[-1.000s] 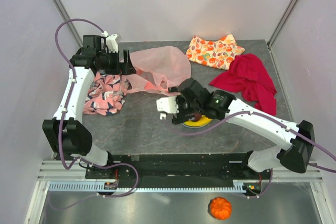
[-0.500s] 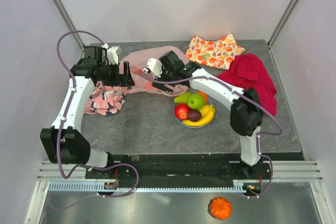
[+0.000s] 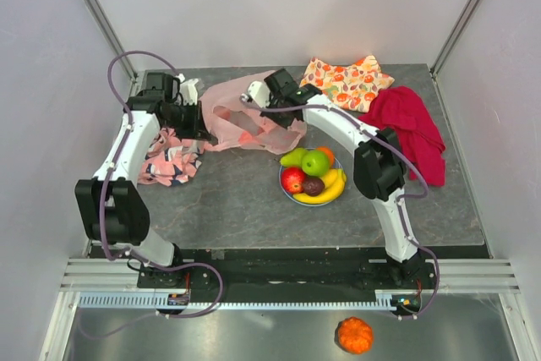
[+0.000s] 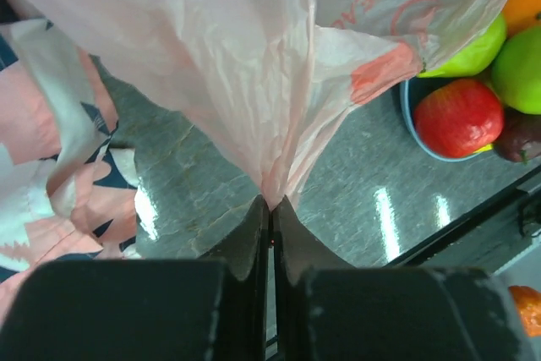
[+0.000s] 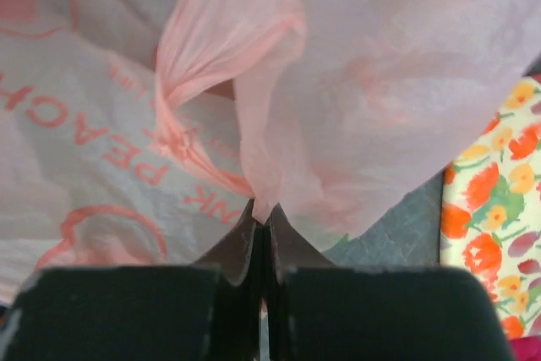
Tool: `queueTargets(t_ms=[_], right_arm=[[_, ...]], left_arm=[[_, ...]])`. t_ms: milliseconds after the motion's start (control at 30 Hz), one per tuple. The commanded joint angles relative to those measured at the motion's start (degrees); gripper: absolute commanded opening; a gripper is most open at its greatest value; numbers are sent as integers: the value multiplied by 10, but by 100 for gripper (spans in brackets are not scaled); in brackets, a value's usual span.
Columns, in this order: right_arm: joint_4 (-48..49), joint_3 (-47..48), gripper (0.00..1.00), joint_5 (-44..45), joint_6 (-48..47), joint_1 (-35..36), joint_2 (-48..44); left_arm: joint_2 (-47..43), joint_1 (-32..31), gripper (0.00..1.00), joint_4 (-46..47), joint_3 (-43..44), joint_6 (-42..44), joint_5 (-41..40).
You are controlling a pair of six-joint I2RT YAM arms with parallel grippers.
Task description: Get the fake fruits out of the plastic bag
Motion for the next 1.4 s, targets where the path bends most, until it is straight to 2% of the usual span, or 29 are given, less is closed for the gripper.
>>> queueTargets(t_ms=[0, 133, 267, 467, 567, 633, 700, 733, 767, 800, 867, 933, 1033, 1167, 1233, 1267, 1367], right_arm=[[2, 90, 0, -44, 73, -44, -2], [29, 118, 0, -116, 123, -70, -39], [89, 116, 0, -179, 217, -96, -80], [151, 118, 0, -214, 311, -108, -90], [199, 187, 0, -221, 353, -109, -30], [234, 210, 0, -218, 372, -108, -8], [258, 246, 0, -213, 376, -108, 21], [276, 258, 0, -203, 384, -108, 29], [281, 280, 0, -198, 387, -108, 40], [286, 286, 0, -196, 393, -108, 42], [297, 282, 0, -205, 399, -108, 24], [302, 255, 0, -219, 401, -108, -1], [321, 143, 0, -250, 416, -108, -80], [341, -86, 0, -286, 459, -106, -220], [330, -158, 0, -308, 464, -101, -261], [323, -220, 0, -310, 454, -94, -298], [294, -283, 1, -295, 420, -92, -342]], left_arm=[[24, -5, 2, -12, 70, 40, 37], [42, -6, 2, -52, 142, 73, 45], [39, -7, 2, -126, 207, 125, 69], [-19, -6, 2, -146, 272, 162, 12], [22, -6, 2, -163, 369, 162, 2], [70, -6, 2, -164, 412, 151, 10], [130, -6, 2, -172, 490, 144, 14], [149, -6, 2, -180, 526, 140, 19], [171, -6, 2, -191, 604, 138, 23], [198, -7, 2, -213, 641, 136, 36], [195, -7, 2, -224, 687, 139, 56], [154, -7, 2, -231, 670, 147, 79], [74, -7, 2, -259, 600, 165, 115], [-20, -7, 2, -349, 496, 212, 128], [-56, -7, 2, -383, 444, 237, 124], [-102, -7, 2, -384, 362, 244, 113], [-171, -9, 2, -384, 229, 267, 97]])
